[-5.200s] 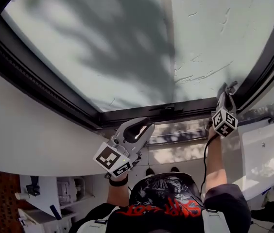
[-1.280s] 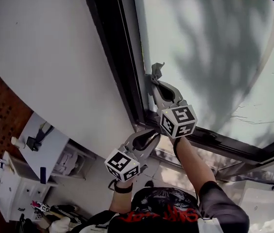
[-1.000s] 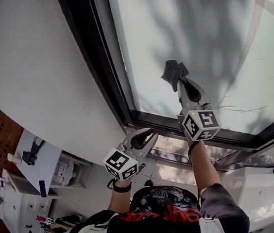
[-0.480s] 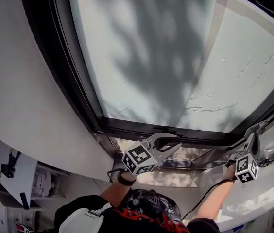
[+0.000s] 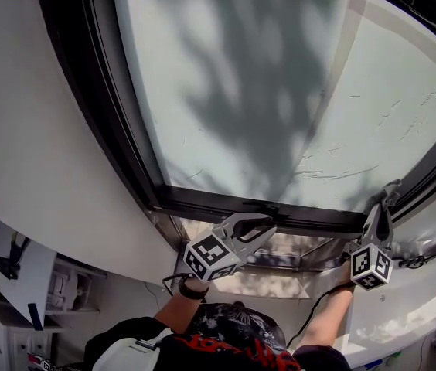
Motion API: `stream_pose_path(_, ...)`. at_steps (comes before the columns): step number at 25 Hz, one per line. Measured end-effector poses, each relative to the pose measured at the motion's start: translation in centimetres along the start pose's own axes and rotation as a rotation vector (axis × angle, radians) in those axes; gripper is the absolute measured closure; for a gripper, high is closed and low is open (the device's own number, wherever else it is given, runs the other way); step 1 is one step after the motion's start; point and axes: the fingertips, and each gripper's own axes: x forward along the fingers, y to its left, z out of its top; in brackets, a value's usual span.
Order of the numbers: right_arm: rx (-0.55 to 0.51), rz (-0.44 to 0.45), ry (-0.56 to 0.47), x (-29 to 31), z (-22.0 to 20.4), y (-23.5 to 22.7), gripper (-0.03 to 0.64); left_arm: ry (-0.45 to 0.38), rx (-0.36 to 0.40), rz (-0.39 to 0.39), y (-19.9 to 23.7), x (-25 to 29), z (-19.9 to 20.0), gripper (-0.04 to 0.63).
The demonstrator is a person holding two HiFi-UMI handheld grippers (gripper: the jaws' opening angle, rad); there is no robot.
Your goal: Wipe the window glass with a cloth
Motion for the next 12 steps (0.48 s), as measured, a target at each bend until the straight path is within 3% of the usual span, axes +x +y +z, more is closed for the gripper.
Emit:
stream_pose_path(4, -0.089, 0.231, -0.027, 0.7, -0.8, 12.0, 0.594, -0.005, 0.009, 0.115, 2.0, -3.1, 0.2, 0.538)
stream_pose_path(7, -0.045, 0.420, -0.013, 0.4, -2.6, 20.9, 0.595, -0.044, 0.033, 0.203, 3.6, -5.1, 1.3, 0.538)
stream_pose_path(12, 0.007, 0.545, 0.011, -0.1, -5.1, 27.8, 0.595, -0.113, 0.054, 0.303, 5.5, -7.8, 2.7, 0.545)
